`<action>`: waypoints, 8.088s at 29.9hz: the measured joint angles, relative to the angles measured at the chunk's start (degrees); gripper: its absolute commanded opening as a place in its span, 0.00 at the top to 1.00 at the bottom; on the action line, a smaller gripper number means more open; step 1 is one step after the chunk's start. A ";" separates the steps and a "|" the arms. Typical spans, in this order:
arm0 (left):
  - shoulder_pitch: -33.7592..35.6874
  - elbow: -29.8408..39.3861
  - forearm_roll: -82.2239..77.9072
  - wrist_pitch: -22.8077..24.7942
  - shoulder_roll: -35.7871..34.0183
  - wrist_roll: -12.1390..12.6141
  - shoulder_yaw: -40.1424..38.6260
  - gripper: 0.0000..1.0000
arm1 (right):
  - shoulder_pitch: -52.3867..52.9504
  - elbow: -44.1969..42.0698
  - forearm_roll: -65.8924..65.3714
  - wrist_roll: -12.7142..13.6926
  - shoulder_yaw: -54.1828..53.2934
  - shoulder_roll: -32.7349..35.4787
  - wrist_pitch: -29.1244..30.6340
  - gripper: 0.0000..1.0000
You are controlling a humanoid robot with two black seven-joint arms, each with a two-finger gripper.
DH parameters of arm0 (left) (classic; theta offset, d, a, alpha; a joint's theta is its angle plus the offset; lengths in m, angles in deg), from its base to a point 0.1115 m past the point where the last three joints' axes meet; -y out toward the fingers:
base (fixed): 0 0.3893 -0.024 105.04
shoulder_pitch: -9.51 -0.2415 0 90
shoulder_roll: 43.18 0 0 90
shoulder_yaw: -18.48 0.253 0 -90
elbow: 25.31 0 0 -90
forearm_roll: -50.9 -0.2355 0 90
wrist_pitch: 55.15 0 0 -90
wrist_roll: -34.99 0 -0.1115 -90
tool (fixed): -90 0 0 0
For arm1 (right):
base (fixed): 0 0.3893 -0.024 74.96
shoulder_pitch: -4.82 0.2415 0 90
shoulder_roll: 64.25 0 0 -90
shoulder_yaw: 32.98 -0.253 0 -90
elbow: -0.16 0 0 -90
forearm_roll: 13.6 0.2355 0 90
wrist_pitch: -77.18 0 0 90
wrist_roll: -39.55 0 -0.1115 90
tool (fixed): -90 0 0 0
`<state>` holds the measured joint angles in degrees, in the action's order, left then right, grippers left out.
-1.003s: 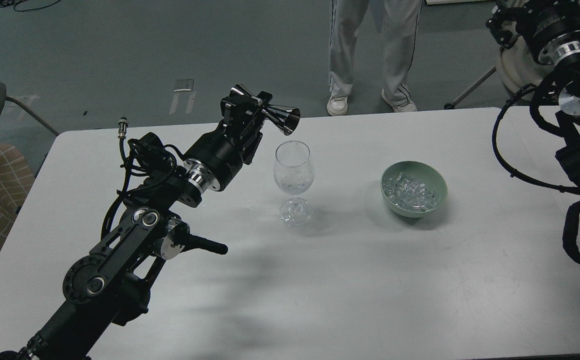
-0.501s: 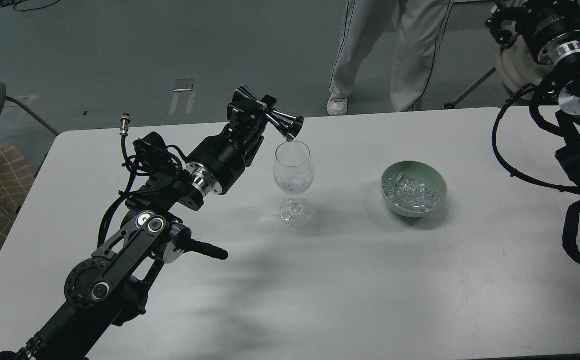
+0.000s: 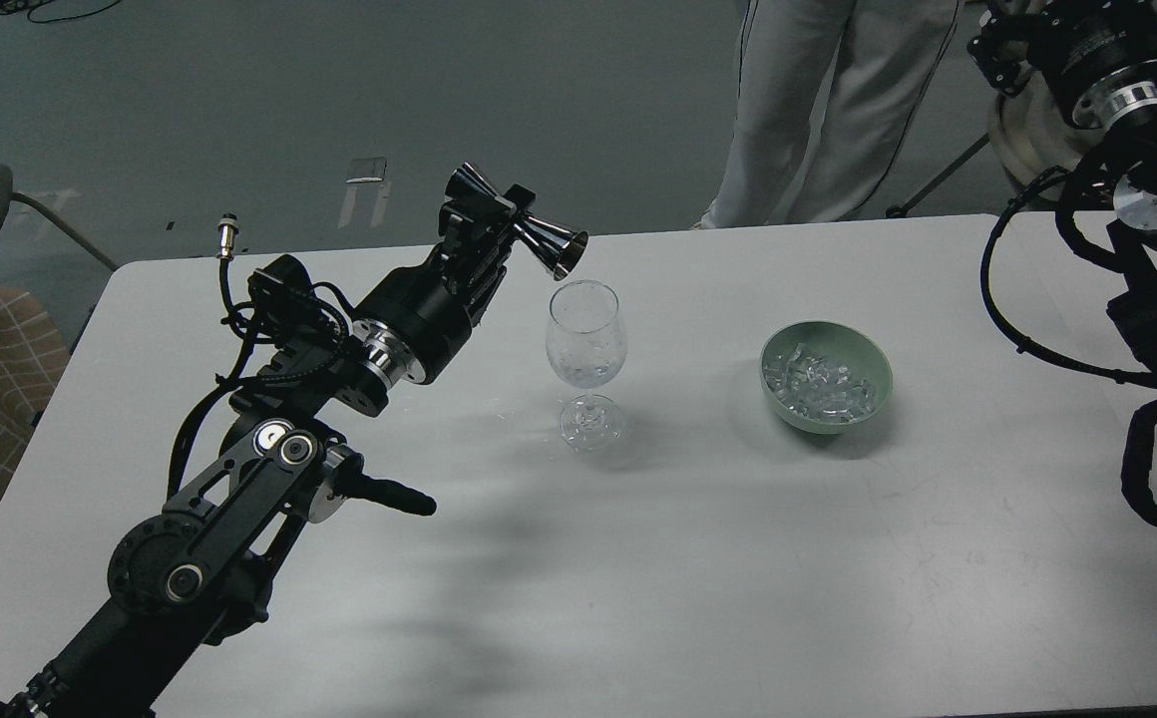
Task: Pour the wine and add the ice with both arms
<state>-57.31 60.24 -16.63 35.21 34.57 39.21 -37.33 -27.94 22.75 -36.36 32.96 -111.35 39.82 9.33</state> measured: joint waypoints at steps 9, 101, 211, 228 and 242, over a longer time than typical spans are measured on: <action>-0.50 1.41 -0.43 -0.01 0.91 0.38 -0.51 0.85 | -0.05 0.00 0.00 0.00 0.05 0.00 0.00 0.00; 3.19 -44.63 66.38 3.96 3.58 1.08 -30.23 0.17 | 0.15 -0.18 -0.18 0.09 6.39 0.19 -0.79 0.00; 12.81 -39.41 59.36 19.08 -13.67 -2.49 -24.72 0.02 | 20.39 37.51 -47.36 -8.59 98.17 20.12 -0.25 0.20; 11.79 -39.31 59.26 19.14 -13.13 -2.70 -24.70 0.02 | 16.23 37.43 -47.38 -5.47 97.15 19.47 -1.38 0.20; 11.78 -39.31 59.34 19.08 -12.57 -2.81 -24.78 0.02 | 14.96 37.43 -47.46 -4.23 97.08 18.84 -4.20 0.20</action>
<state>-45.52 20.93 42.71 54.29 22.01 36.40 -62.11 -12.98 60.17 -83.83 28.73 -14.27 58.65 5.13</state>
